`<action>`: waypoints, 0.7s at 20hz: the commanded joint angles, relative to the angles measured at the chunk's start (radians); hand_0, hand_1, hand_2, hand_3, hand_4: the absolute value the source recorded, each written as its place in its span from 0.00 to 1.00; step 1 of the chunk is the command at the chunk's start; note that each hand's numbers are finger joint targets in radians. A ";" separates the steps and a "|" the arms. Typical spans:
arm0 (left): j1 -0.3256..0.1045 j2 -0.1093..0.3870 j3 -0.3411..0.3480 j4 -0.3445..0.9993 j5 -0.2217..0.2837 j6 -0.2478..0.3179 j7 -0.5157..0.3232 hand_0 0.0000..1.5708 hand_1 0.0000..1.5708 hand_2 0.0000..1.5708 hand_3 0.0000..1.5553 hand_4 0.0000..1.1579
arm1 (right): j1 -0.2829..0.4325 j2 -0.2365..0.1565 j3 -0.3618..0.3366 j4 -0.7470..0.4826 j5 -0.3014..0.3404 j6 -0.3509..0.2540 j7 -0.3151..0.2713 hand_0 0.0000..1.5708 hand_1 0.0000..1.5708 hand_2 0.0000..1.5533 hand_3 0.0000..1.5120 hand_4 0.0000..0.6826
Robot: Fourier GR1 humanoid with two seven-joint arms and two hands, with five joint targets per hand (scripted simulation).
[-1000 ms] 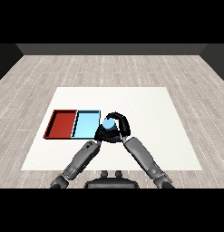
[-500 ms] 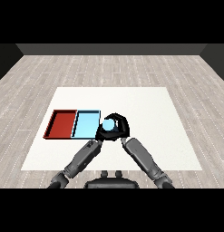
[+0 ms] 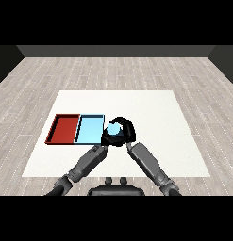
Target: Pick the blue can and put it in the blue box
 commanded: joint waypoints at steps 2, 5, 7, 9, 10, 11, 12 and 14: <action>0.053 0.038 0.044 -0.014 -0.033 -0.072 -0.041 1.00 1.00 1.00 0.99 0.90 | 0.038 -0.025 0.035 -0.062 0.035 0.041 0.091 0.52 0.52 0.60 0.41 0.05; -0.005 -0.009 0.005 0.037 0.003 -0.006 -0.084 1.00 1.00 1.00 0.99 0.97 | 0.022 -0.002 0.007 -0.004 0.081 0.079 0.061 0.00 0.00 0.00 0.00 0.00; -0.008 -0.009 0.003 0.041 0.007 -0.006 -0.088 1.00 1.00 1.00 0.99 0.97 | 0.028 0.006 -0.002 -0.007 0.093 0.090 0.065 0.00 0.00 0.00 0.00 0.00; -0.024 -0.009 0.010 0.081 0.046 -0.041 -0.109 1.00 1.00 1.00 0.99 0.97 | -0.057 0.006 -0.040 0.052 0.063 0.094 0.081 0.00 0.00 0.00 0.00 0.00; -0.030 -0.009 -0.004 0.097 0.047 -0.042 -0.120 1.00 1.00 1.00 0.98 0.98 | 0.012 0.006 0.003 -0.024 0.097 0.067 0.097 0.00 0.00 0.00 0.00 0.00; -0.021 -0.009 0.027 0.051 -0.009 -0.004 -0.070 1.00 1.00 1.00 0.98 0.98 | 0.038 0.006 0.012 0.010 0.062 0.061 0.028 0.00 0.00 0.00 0.00 0.00; -0.028 -0.009 0.025 0.126 0.018 -0.045 -0.116 1.00 1.00 1.00 0.98 0.98 | 0.082 -0.021 -0.027 -0.062 0.102 0.107 0.097 0.00 0.00 0.00 0.00 0.00; -0.039 -0.009 -0.006 0.132 0.055 -0.003 -0.133 1.00 1.00 1.00 0.98 0.98 | 0.039 0.004 -0.077 -0.047 0.093 0.109 0.079 0.00 0.00 0.00 0.00 0.00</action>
